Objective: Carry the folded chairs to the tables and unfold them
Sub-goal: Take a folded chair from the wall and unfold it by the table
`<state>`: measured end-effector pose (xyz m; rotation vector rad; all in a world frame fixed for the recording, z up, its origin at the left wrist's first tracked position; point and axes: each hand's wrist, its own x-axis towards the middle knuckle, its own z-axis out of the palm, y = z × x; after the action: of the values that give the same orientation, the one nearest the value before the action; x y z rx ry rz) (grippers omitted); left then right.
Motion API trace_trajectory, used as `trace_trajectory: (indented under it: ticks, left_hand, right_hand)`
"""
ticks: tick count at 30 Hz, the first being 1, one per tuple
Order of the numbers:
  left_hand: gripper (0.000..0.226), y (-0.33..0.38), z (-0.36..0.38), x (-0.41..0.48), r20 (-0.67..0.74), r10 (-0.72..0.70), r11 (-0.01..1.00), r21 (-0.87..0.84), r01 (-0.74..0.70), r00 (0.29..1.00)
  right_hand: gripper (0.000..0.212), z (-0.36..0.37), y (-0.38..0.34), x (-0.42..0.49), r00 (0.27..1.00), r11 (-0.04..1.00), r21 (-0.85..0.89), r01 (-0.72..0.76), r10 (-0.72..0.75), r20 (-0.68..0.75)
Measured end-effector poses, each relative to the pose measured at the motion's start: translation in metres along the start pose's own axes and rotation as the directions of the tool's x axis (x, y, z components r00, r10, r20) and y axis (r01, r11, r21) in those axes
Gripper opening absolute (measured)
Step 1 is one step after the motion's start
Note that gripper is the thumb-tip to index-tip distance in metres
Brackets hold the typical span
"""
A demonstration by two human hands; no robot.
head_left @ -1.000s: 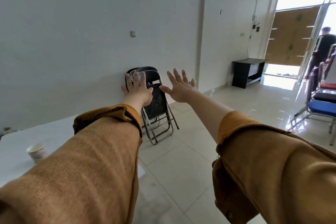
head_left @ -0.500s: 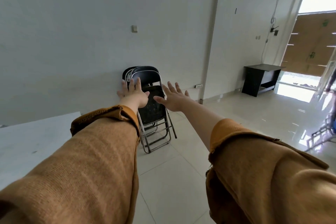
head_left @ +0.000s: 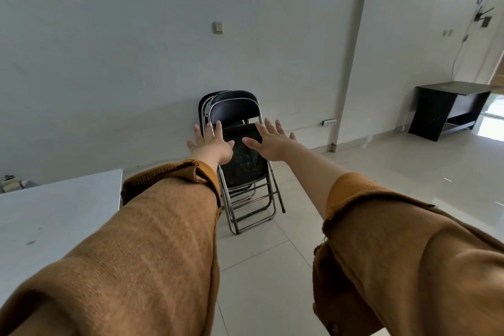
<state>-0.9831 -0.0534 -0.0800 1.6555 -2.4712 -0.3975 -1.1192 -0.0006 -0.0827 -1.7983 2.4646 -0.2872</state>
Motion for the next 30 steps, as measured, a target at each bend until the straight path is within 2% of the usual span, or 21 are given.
trace_trajectory:
  ticks: [8, 14, 21, 30]
  left_hand:
    - [0.063, 0.058, 0.022, 0.128, 0.008, -0.124, 0.992, 0.006, 0.124, 0.992]
    - [0.064, 0.108, 0.041, 0.224, 0.013, -0.149, 0.989, 0.006, 0.149, 0.989]
    - [0.064, 0.13, 0.077, 0.344, 0.057, -0.195, 0.981, 0.034, 0.193, 0.979]
    - [0.065, 0.14, 0.1, 0.557, 0.071, -0.2, 0.979, -0.012, 0.202, 0.977]
  right_hand:
    - [0.075, 0.001, 0.089, 0.142, 0.995, 0.996, -0.007, 0.094, -0.094, 0.016]
    - [0.075, -0.004, 0.138, 0.245, 0.985, 0.985, 0.019, 0.169, -0.17, 0.031]
    - [0.075, 0.023, 0.191, 0.363, 0.979, 0.982, 0.012, 0.187, -0.187, 0.08]
    - [0.076, 0.044, 0.224, 0.561, 0.966, 0.974, -0.01, 0.228, -0.225, 0.131]
